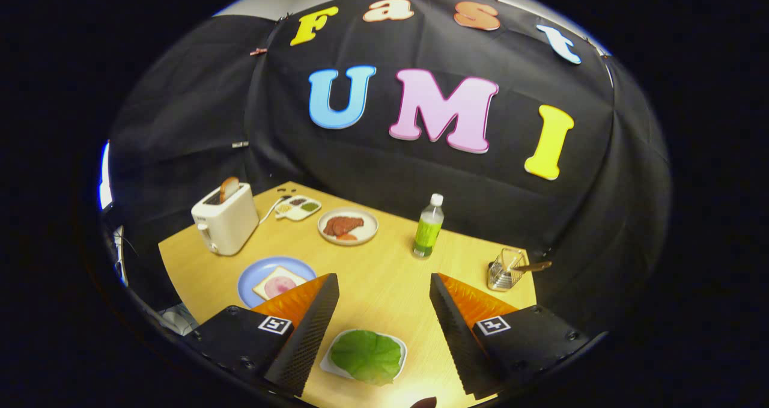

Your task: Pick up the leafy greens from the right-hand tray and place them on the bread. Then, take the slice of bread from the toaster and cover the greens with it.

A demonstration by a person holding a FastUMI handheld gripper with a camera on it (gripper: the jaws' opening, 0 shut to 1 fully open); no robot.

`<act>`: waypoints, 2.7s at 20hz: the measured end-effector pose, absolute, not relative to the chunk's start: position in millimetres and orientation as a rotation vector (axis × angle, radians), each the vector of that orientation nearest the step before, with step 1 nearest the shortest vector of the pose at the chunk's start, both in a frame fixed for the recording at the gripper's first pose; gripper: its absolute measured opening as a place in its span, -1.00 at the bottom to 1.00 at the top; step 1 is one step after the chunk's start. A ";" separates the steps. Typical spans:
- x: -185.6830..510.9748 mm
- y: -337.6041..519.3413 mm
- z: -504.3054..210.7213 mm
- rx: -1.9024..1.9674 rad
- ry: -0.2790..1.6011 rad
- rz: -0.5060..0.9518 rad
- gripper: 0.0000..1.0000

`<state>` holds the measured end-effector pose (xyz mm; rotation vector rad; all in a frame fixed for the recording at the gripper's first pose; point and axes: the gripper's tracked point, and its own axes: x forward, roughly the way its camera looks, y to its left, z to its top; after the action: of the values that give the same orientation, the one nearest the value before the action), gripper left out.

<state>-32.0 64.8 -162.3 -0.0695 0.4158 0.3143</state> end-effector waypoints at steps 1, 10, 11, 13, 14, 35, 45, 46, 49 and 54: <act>-35.9 66.5 -181.7 -0.065 0.461 0.328 0.89; -48.5 71.8 -295.5 -0.048 0.734 0.391 0.90; -50.0 73.3 -306.6 -0.055 0.763 0.399 0.89; -51.1 76.6 -325.7 -0.074 0.804 0.415 0.89; -51.5 78.2 -335.2 -0.081 0.822 0.420 0.89; -54.5 89.0 -392.4 -0.145 1.005 0.463 -0.41; -52.4 88.3 -334.9 0.049 0.970 0.382 -0.84; -51.2 91.8 -322.5 0.058 0.952 0.377 -0.84; -50.0 115.4 -286.0 0.066 0.903 0.394 -0.84; -39.5 181.0 -244.1 0.047 0.846 0.474 -0.84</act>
<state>-39.5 181.0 -244.1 0.0473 0.8456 0.4735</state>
